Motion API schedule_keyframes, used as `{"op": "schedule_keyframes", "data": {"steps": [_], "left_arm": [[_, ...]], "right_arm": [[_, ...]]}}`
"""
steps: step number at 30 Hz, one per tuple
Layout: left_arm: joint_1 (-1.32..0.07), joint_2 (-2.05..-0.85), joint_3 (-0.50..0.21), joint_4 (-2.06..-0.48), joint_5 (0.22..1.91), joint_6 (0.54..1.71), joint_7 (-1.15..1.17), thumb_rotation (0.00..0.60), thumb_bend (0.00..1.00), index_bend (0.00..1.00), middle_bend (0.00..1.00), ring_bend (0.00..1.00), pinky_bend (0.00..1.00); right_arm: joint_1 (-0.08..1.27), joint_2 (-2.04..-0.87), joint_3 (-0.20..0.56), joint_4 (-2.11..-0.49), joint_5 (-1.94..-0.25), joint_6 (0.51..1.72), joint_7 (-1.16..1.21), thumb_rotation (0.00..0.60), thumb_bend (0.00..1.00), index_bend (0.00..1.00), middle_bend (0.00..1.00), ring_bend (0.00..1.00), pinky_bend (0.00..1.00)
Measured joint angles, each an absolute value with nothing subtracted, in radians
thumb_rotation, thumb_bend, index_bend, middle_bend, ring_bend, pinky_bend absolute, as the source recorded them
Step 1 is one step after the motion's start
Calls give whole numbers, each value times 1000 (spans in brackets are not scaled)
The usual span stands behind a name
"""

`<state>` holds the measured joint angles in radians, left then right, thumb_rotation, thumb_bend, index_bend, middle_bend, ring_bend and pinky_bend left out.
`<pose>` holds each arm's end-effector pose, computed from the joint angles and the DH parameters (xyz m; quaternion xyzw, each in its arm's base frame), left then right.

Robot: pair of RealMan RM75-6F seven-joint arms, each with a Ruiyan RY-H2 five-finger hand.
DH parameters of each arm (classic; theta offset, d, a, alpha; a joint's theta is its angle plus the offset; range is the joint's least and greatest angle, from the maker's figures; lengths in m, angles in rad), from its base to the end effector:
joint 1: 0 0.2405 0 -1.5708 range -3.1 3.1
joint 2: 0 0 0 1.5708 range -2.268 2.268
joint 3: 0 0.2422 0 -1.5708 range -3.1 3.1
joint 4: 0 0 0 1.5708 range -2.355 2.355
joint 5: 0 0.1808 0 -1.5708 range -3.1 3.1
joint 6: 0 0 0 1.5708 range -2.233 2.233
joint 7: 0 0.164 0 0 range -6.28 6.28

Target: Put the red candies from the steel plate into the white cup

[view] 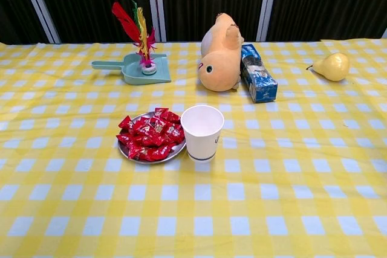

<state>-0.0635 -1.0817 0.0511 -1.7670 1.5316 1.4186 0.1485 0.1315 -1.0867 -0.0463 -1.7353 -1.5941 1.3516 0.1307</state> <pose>-0.2729 0.1691 0.1522 -0.6409 -0.4224 -0.3295 0.5498 -0.2601 -0.1857 0.1402 0.6278 -0.4823 0.4013 0.4607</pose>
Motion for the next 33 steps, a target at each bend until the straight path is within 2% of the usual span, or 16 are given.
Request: {"op": "schedule_keyframes", "data": {"steps": [12,14,17,19,21,23,24,26,27,29,33], "left_arm": [[-64,-1080,53,-1769,1536,1418,151,600,61,0,0,0,19],[-65,-1080,54,-1769,1535,1414,155,600,72,0,0,0,61],[-68,-1078,53,-1772,1529,1407,167,600,119,0,0,34,199],[-72,-1078,47,-1776,1527,1407,178,600,193,0,11,129,307],[-75,-1081,38,-1779,1528,1415,190,600,294,0,69,242,408],[-77,-1089,29,-1781,1533,1427,201,600,435,31,226,445,585],[-78,-1095,24,-1782,1536,1433,208,600,490,80,313,546,674],[-83,-1111,14,-1782,1545,1445,227,600,548,169,412,679,794],[-87,-1119,10,-1783,1551,1447,238,600,562,199,436,747,857],[-98,-1128,3,-1788,1555,1441,258,600,564,222,441,825,920],[-141,-1141,-19,-1824,1530,1378,307,600,511,207,389,877,955]], "right_arm": [[129,-1085,-47,-1736,-1596,1357,131,600,327,0,0,0,0],[129,-1086,-47,-1736,-1596,1356,130,600,327,0,0,0,0],[130,-1088,-46,-1737,-1595,1353,127,600,327,0,0,0,0],[130,-1088,-44,-1737,-1594,1355,128,600,327,0,0,0,0],[130,-1091,-40,-1736,-1594,1363,129,600,327,0,0,0,0],[127,-1097,-31,-1733,-1593,1379,129,600,327,0,0,0,0],[126,-1102,-27,-1730,-1593,1389,128,600,327,0,0,0,0],[121,-1114,-17,-1720,-1592,1409,127,600,326,0,0,0,0],[120,-1117,-14,-1717,-1590,1413,130,600,326,0,0,0,0],[119,-1117,-14,-1715,-1585,1410,143,600,327,0,0,0,0],[123,-1112,-13,-1717,-1577,1395,162,600,327,0,0,0,0]]}}
